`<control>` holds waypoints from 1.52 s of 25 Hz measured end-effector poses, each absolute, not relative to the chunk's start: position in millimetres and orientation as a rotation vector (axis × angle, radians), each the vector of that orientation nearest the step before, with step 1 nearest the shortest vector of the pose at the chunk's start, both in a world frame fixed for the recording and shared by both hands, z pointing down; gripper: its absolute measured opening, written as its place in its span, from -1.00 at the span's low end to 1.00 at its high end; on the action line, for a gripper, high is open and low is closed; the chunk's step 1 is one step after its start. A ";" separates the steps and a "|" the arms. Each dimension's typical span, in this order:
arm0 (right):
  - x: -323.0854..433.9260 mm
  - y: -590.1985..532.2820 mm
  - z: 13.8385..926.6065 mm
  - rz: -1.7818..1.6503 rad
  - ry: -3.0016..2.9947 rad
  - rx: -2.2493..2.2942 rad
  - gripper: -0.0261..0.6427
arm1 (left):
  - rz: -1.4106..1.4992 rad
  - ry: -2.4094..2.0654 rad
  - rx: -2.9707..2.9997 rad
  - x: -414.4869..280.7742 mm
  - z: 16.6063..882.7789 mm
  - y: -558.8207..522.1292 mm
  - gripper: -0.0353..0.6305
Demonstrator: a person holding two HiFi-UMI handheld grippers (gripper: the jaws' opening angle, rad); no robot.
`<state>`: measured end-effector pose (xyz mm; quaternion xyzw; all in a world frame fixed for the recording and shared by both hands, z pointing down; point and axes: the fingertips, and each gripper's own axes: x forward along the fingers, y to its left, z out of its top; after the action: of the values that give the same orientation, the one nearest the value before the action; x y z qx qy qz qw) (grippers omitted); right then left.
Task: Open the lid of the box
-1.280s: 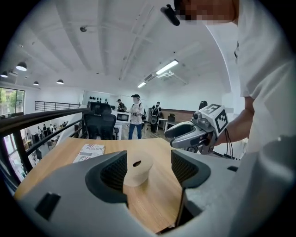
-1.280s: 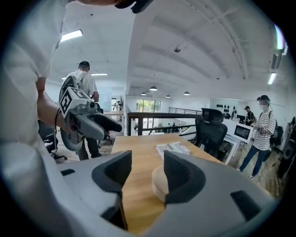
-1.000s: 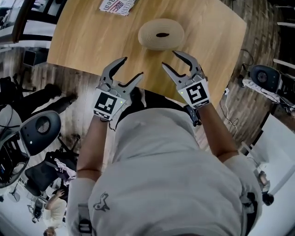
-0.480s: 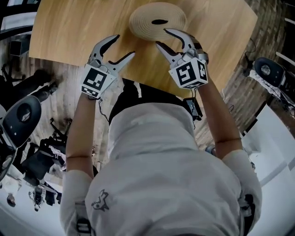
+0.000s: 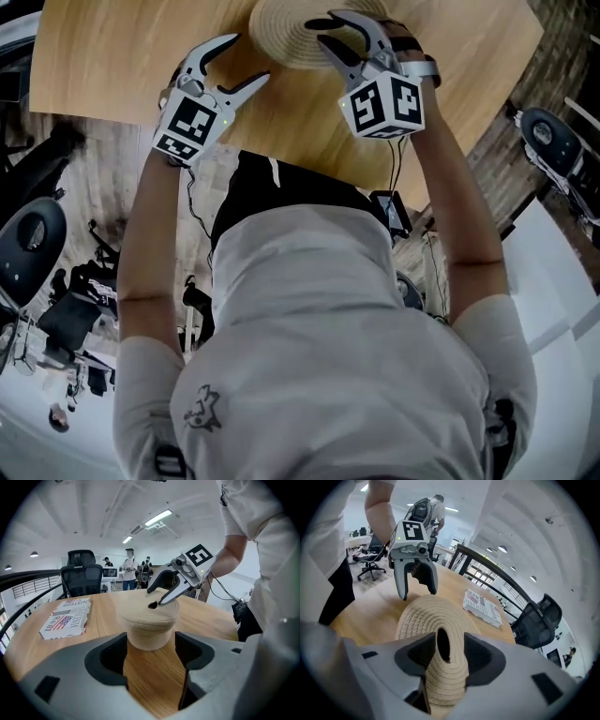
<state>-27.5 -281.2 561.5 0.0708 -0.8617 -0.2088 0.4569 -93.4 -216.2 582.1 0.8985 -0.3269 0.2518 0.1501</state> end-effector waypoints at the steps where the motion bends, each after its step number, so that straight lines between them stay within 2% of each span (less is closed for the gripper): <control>1: -33.7 -282.5 568.0 -0.549 -2.103 0.148 -0.35 | 0.732 -0.937 2.580 -96.4 588.8 -218.2 0.04; 14: -46.4 -290.8 578.6 -0.867 -1.994 0.058 -0.72 | 0.726 -0.890 2.650 -74.9 601.9 -246.8 0.15; 23: -47.0 -280.9 576.4 -0.927 -2.007 0.084 -0.82 | 0.714 -0.931 2.669 -76.0 604.1 -246.4 0.07; 38: -43.0 -283.2 551.4 -0.913 -2.020 0.151 -0.82 | 0.704 -0.911 2.683 -80.6 611.4 -245.4 -0.03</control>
<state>-43.0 -283.2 551.4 0.0609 -0.8147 -0.3681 0.4439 -80.6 -245.4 611.4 0.9132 -0.3102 0.2397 0.1109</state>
